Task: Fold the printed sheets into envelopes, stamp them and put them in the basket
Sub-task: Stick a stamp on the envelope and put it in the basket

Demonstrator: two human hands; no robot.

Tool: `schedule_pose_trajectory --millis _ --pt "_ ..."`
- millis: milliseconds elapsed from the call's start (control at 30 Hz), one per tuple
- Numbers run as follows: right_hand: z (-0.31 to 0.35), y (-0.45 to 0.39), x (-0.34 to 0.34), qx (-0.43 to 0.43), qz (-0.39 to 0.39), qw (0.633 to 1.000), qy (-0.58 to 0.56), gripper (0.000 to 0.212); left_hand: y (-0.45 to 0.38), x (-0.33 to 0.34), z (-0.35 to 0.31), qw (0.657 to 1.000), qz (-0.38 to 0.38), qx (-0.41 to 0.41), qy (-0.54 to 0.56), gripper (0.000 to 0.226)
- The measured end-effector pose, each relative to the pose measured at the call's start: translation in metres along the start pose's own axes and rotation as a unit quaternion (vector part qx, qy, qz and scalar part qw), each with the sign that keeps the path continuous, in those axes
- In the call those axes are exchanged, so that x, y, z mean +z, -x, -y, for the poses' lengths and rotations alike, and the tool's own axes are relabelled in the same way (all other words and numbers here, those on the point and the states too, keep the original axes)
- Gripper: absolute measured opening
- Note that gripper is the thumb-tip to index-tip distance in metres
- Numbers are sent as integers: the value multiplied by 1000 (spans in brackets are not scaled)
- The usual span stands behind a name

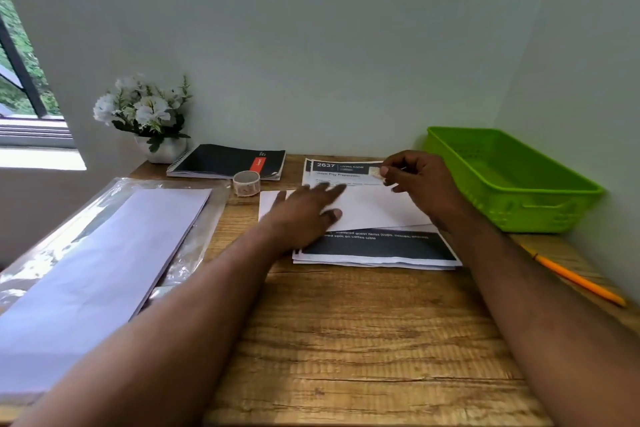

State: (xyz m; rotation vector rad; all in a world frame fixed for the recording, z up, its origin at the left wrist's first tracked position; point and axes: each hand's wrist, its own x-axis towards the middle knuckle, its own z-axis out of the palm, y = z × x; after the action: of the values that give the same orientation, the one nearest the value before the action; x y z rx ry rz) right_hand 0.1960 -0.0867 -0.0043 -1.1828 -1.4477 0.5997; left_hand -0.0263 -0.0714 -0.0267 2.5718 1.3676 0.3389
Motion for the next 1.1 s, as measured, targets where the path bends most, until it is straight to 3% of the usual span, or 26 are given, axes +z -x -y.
schedule_pose_trajectory --millis 100,233,400,700,867,967,1100 --pt "1 -1 -16 9 -4 1000 13 5 1 -2 -10 997 68 -15 -24 45" --pt "-10 -5 -31 30 11 998 49 3 7 -4 -13 1000 -3 -23 10 35" --pt "-30 -4 -37 40 48 991 115 9 0 1 -36 992 -106 44 47 35" --pt "-48 -7 -33 15 33 993 116 10 -52 17 -65 995 -76 66 14 27" --pt "-57 -12 -33 1 28 990 136 9 -60 35 -49 985 -90 118 84 21" --pt "-61 -15 -33 -2 24 990 142 12 -61 38 -45 985 -82 114 103 35" --pt "-60 -14 -34 4 22 990 142 13 -64 43 -44 991 -61 110 41 55"
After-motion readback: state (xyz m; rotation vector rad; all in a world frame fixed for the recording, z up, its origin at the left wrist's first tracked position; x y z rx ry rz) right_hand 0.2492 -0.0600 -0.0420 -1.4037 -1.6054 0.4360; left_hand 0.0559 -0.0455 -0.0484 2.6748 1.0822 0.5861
